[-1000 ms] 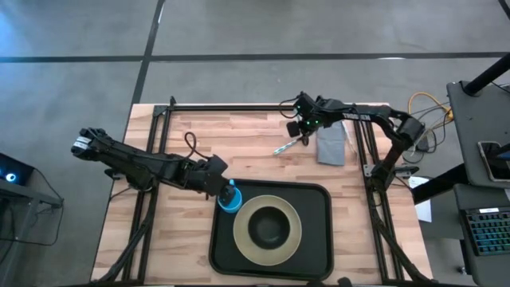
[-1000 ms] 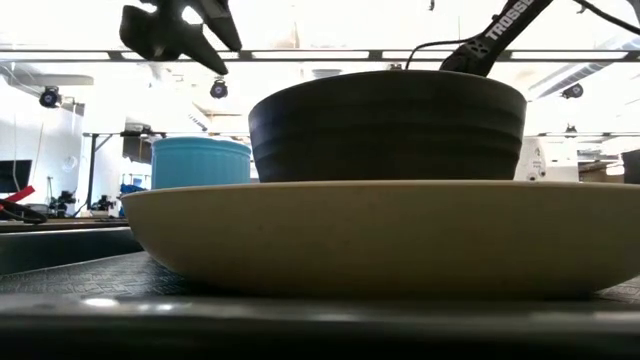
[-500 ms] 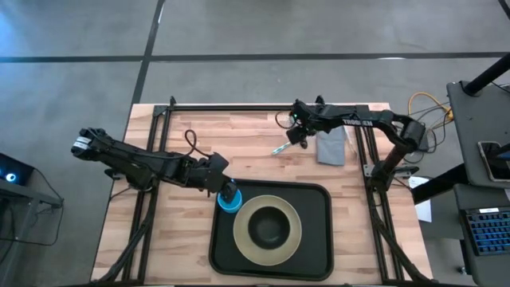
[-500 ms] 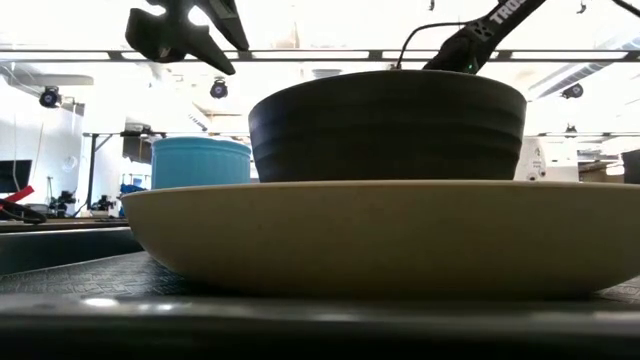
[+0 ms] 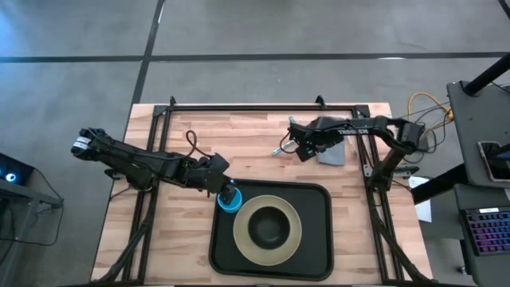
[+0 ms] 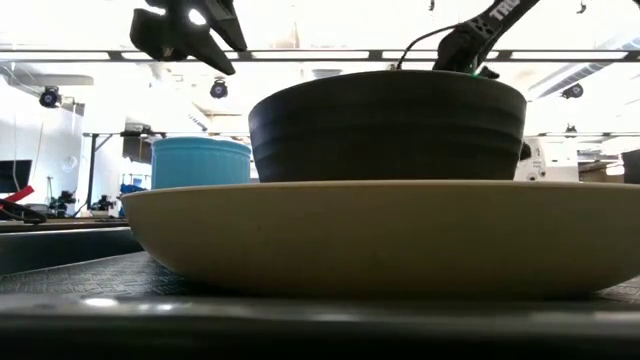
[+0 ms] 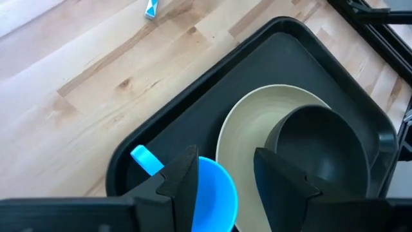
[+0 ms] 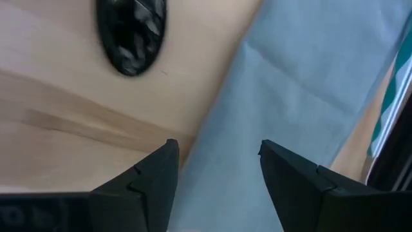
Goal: Set up tray
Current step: Put the gray napkin to the right side of the brown plate on the black serving tray
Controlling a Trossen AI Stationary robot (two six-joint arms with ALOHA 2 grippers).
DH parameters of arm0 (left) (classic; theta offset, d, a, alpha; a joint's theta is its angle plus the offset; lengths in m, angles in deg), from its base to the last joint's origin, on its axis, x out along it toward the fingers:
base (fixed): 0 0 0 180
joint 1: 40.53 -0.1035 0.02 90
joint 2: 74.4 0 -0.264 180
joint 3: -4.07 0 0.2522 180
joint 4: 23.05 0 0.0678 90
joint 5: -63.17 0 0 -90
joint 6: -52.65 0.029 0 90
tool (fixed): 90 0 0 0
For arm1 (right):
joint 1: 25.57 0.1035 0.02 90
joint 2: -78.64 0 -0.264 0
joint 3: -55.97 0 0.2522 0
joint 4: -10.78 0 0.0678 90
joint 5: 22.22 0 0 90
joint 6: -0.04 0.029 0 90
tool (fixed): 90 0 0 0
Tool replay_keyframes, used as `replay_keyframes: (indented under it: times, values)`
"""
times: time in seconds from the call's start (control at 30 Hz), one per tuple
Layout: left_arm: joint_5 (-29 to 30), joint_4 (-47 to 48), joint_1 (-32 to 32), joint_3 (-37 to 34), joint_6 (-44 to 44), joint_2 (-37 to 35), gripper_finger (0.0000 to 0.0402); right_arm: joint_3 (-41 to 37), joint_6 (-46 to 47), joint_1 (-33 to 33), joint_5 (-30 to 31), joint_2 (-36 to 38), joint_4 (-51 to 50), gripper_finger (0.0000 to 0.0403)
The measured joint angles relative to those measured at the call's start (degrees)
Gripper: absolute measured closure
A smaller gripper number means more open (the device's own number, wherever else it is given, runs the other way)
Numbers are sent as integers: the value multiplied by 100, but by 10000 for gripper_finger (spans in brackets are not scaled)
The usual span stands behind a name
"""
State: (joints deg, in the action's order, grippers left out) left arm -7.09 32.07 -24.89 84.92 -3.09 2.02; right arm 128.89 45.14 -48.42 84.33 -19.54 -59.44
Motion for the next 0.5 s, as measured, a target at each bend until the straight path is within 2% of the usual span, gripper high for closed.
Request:
replay_keyframes:
  times: [0.37, 0.5]
  values:
    - [-17, 0, 11, 0, 37, 0, 271, -520, -35, -13, 174, -226, 283, 201]
    - [-21, 0, 15, 0, 36, 0, 271, -579, -39, -23, 165, -243, 312, 223]
